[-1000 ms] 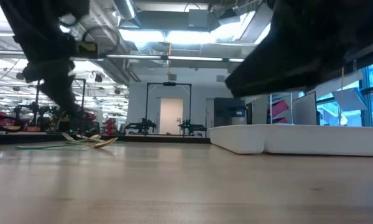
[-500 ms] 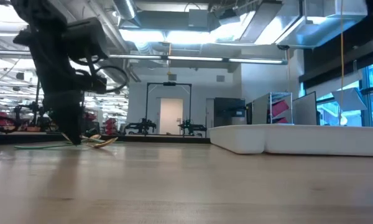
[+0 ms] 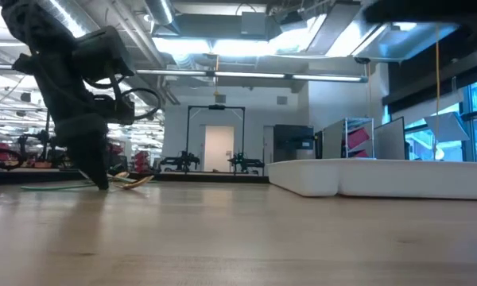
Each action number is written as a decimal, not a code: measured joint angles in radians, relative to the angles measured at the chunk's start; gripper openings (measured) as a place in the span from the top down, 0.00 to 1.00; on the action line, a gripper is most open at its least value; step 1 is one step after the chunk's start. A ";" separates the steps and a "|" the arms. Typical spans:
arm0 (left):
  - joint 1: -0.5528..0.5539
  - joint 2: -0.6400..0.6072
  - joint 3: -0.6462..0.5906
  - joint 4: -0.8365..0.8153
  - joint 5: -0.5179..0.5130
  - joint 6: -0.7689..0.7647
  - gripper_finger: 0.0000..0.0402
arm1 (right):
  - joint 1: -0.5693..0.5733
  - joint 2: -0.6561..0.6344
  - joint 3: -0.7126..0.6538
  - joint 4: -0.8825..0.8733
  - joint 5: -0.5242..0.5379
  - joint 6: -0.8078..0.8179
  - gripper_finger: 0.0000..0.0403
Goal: Sort silverware
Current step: Put the green spoon into the silverware tray
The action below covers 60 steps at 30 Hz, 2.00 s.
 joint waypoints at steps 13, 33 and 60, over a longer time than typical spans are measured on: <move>-0.323 0.007 0.000 0.797 -0.211 0.010 0.99 | -0.185 0.080 0.000 0.010 -0.130 0.043 0.56; -0.537 0.444 0.100 1.655 -0.484 0.417 0.99 | -0.373 0.296 0.095 0.707 -0.283 -0.427 0.56; -0.565 0.461 0.121 1.648 -0.573 0.548 0.83 | -0.343 0.269 0.095 0.617 -0.059 -0.345 0.98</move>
